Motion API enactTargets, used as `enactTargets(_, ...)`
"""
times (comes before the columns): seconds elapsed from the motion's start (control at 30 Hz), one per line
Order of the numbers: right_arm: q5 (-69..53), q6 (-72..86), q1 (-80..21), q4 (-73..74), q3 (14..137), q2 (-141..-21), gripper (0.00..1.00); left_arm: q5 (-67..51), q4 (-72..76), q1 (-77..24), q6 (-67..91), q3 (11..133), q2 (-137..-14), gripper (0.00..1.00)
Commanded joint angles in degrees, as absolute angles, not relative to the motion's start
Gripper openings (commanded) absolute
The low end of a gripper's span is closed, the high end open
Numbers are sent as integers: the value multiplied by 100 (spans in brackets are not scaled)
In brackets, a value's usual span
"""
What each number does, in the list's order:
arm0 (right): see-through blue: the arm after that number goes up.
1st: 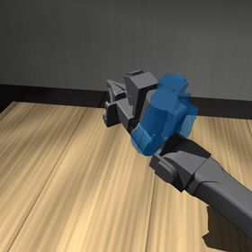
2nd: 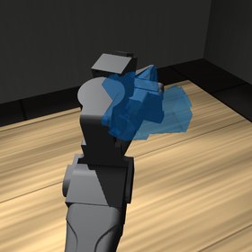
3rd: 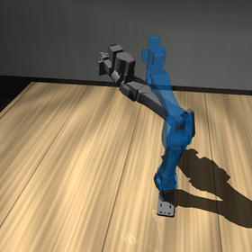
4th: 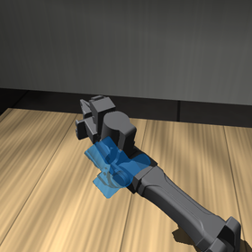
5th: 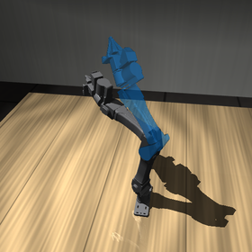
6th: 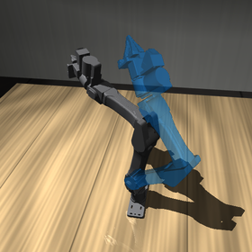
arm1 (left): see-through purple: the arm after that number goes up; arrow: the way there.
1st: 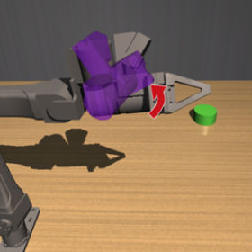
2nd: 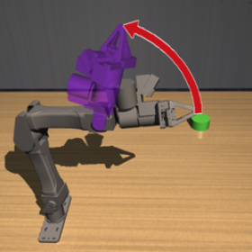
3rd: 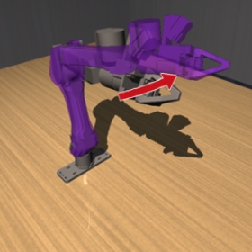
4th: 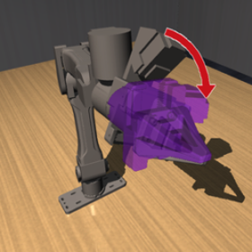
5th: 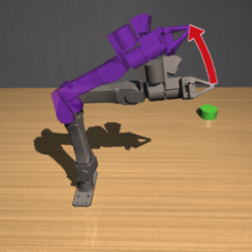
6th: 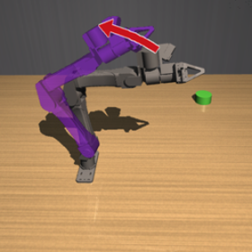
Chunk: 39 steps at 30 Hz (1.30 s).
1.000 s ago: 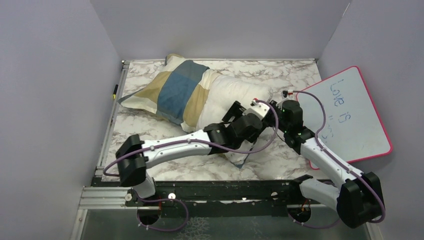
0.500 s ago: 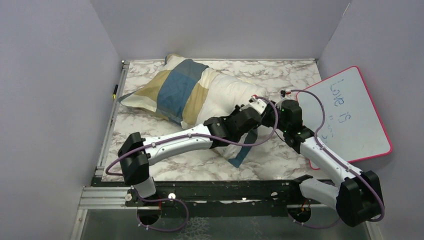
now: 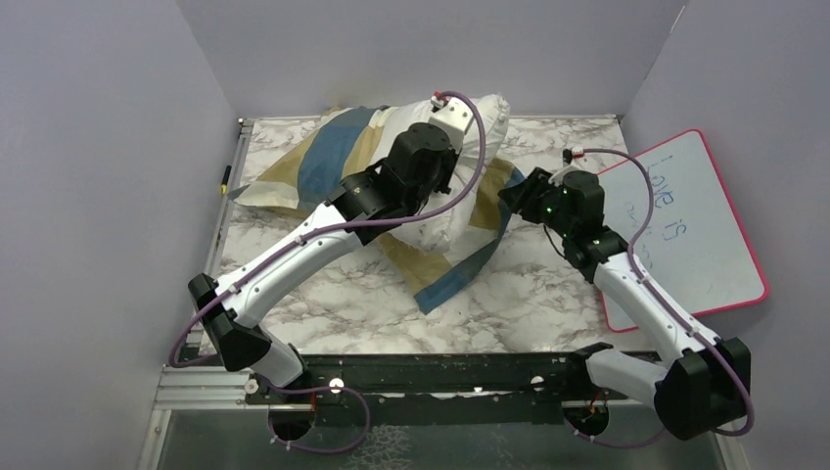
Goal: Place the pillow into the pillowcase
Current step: Stuff the pillow into the pillowcase.
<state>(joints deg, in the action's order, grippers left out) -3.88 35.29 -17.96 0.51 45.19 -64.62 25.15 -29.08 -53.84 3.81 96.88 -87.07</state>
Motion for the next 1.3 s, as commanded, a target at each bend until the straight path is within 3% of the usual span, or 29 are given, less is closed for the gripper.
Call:
enactTargets(0.0, -590, 3471, -1787, 499, 4834, -5989, 49, 2083, -2428, -5281, 476, 10281, -8745, 0)
enactTargets(0.1, -1210, 3787, -1785, -31, 4683, -5852, 50, 1750, -2411, -5113, 684, 10388, -8781, 0)
enactTargets(0.3, -2385, 4911, -1840, -2752, 3673, -6336, 46, 1235, -2249, -4960, 1053, 10709, -8858, 0)
enactTargets(0.6, -2133, 5496, -2230, -4370, 3592, -7997, 40, 1024, -2200, -4788, 1333, 11197, -9028, 0)
enactTargets(0.97, -835, 5163, -2601, -4178, 4940, -10171, 46, 911, -2057, -4732, 1551, 11408, -8920, 0)
enactTargets(1.03, -714, 5137, -2597, -4004, 5179, -10461, 36, 889, -2057, -4728, 1551, 11402, -8884, 0)
enactTargets(1.1, -467, 5043, -2601, -3677, 5310, -10597, 7, 983, -2069, -4724, 1436, 11379, -8839, 0)
enactTargets(1.13, -225, 5064, -2583, -3396, 5293, -10521, 1, 1131, -2108, -4728, 1292, 11374, -8832, 0)
enactTargets(1.27, -113, 5240, -2295, -3653, 4489, -10012, 0, 2237, -2341, -4548, 539, 11245, -8853, 0)
